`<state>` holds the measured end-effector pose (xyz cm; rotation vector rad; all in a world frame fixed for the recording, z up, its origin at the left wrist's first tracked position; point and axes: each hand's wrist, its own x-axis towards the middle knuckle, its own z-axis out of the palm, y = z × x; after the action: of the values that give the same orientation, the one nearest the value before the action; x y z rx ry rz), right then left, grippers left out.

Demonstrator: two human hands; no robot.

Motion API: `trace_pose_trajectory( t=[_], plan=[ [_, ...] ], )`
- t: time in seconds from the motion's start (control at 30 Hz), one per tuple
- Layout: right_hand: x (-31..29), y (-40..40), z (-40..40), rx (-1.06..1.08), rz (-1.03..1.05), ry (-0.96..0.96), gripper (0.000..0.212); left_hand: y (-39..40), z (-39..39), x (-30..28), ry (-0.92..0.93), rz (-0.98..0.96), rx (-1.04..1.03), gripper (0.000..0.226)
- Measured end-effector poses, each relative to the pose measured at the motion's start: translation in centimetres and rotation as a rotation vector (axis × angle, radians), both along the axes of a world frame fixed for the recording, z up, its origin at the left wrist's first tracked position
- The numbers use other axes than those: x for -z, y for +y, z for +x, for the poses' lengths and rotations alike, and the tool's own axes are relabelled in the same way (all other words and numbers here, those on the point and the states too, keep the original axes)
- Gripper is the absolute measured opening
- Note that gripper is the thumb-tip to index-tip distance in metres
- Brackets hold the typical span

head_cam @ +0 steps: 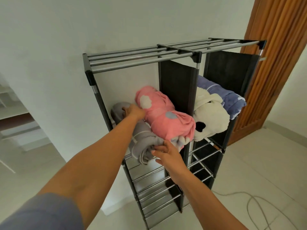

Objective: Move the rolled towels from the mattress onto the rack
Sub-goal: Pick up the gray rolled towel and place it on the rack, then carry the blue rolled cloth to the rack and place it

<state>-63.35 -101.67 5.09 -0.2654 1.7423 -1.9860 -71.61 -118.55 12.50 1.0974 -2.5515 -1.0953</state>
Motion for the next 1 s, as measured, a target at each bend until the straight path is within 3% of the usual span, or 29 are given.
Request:
trace_pose_trajectory(
  t=[0.1, 0.2, 0.3, 0.37, 0.43, 0.57, 0.63, 0.83, 1.0],
  plan=[
    [0.2, 1.6, 0.4, 0.03, 0.007, -0.036, 0.045, 1.5, 0.5, -0.9, 0.081, -0.044, 0.013, 0.055],
    [0.6, 4.1, 0.8, 0.111, -0.009, -0.091, 0.041, 5.3, 1.2, -1.6, 0.337, -0.119, 0.073, 0.049],
    [1.2, 8.5, 1.3, 0.279, 0.002, -0.147, 0.033, 12.0, 2.3, -1.6, 0.677, -0.155, 0.263, 0.032],
    [1.8, 12.8, 2.1, 0.433, 0.003, -0.183, 0.03, 17.1, 2.9, -1.0, 0.76, -0.087, 0.476, 0.025],
    [2.7, 18.2, 3.7, 0.619, -0.009, -0.218, 0.029, 22.6, 3.0, 0.8, 0.667, -0.009, 0.712, 0.017],
    [4.9, 30.6, 10.8, 1.065, -0.073, -0.311, 0.028, 34.8, 5.1, 6.3, 0.075, 0.124, 1.163, 0.028],
    [5.4, 36.2, 15.8, 1.275, -0.12, -0.34, 0.026, 40.9, 8.2, 8.9, -0.132, 0.161, 1.364, 0.03],
    [6.9, 47.7, 33.0, 1.738, -0.21, -0.371, 0.017, 57.0, 22.5, 14.3, -0.409, 0.277, 1.714, 0.013],
    [8.4, 54.0, 47.4, 2.042, -0.343, -0.421, 0.013, 67.1, 35.2, 16.4, -0.671, 0.33, 1.873, 0.017]
  ],
)
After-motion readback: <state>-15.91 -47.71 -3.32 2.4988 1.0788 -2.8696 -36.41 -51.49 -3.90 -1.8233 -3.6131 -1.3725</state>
